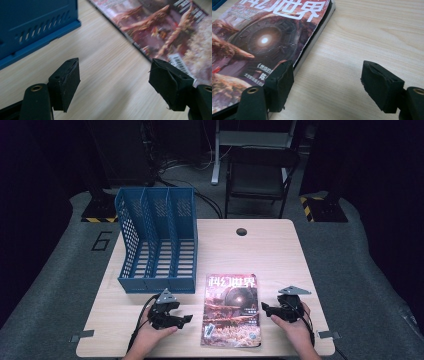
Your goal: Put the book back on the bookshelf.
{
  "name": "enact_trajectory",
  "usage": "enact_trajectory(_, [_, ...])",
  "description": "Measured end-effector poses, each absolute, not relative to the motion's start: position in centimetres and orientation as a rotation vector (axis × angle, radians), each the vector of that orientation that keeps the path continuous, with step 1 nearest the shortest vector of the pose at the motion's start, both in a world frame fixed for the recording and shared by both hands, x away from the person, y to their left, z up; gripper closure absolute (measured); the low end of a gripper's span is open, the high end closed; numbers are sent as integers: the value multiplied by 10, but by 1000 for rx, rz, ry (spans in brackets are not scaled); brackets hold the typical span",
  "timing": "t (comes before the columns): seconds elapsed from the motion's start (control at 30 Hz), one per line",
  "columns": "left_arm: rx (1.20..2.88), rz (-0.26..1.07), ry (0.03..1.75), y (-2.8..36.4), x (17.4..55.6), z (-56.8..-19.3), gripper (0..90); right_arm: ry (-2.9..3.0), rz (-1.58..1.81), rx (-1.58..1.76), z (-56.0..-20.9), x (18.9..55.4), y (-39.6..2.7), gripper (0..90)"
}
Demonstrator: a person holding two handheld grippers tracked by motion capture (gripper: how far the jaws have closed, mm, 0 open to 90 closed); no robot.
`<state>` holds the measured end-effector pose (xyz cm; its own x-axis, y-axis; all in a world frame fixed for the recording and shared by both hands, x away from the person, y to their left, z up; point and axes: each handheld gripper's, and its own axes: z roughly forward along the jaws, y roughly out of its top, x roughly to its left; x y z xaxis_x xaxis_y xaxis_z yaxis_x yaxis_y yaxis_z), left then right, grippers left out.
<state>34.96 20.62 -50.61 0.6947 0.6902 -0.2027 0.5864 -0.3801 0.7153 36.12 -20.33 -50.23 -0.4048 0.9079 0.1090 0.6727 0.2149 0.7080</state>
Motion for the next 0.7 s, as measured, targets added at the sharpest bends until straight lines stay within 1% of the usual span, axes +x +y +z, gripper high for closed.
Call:
enact_trajectory(0.07, [2106, 154, 961, 199, 350, -503, 249, 2187, 975, 1448, -496, 361, -198, 258])
enact_trajectory(0.1, [2104, 163, 962, 195, 349, -502, 275, 2211, 954, 1433, -489, 361, -193, 250])
enact_trajectory(0.13, [2117, 145, 953, 193, 349, -501, 275, 2211, 954, 1433, -489, 361, -193, 250])
enact_trajectory(0.2, [2128, 122, 958, 184, 349, -502, 318, 2239, 974, 1457, -482, 366, -188, 238])
enact_trajectory(0.33, [2147, 131, 945, 175, 351, -505, 336, 2221, 996, 1499, -479, 375, -181, 244])
enact_trajectory(0.63, [2188, 125, 940, 153, 353, -515, 321, 2157, 1035, 1543, -489, 385, -172, 252])
enact_trajectory(0.7, [2192, 159, 923, 149, 352, -516, 316, 2151, 1030, 1542, -495, 386, -172, 253])
